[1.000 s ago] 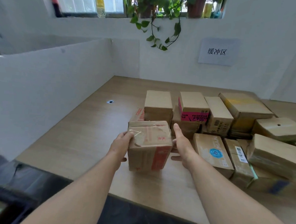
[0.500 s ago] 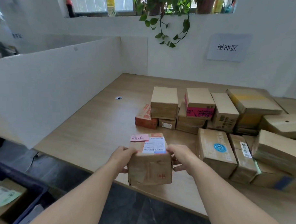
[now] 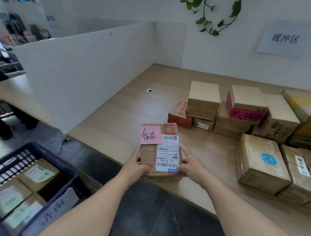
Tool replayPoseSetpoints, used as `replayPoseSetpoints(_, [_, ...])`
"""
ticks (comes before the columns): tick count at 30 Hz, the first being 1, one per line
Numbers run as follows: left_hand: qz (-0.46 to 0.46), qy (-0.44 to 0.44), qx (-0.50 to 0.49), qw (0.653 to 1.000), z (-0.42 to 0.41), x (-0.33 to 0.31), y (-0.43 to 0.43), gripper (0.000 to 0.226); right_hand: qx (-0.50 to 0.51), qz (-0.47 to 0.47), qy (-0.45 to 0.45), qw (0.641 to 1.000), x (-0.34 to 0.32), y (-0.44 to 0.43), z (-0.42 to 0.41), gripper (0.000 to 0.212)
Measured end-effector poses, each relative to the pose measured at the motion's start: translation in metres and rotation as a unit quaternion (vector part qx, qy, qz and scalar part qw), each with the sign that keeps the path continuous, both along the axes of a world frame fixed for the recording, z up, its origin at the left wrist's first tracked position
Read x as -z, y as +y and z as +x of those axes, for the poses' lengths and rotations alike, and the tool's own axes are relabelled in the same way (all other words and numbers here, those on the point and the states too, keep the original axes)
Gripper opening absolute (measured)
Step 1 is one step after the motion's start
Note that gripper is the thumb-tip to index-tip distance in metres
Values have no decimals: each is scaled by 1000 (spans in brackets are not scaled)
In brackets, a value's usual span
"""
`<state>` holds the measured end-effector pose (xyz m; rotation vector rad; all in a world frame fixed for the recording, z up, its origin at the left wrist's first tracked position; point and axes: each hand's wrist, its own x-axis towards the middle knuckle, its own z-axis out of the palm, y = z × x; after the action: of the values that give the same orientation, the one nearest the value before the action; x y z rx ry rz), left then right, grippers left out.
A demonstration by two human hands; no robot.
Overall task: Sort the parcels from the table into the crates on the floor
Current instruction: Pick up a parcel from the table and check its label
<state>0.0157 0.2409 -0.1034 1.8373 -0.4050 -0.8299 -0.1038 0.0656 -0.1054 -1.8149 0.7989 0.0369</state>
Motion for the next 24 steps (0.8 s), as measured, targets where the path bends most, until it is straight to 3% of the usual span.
replayPoseSetpoints(12, [-1, -86, -36, 996, 21, 0, 58, 103, -87, -48, -40, 994, 4, 38, 48, 92])
replayPoseSetpoints(24, [7, -124, -133, 983, 54, 5, 192, 98, -206, -83, -60, 973, -3, 147, 118, 83])
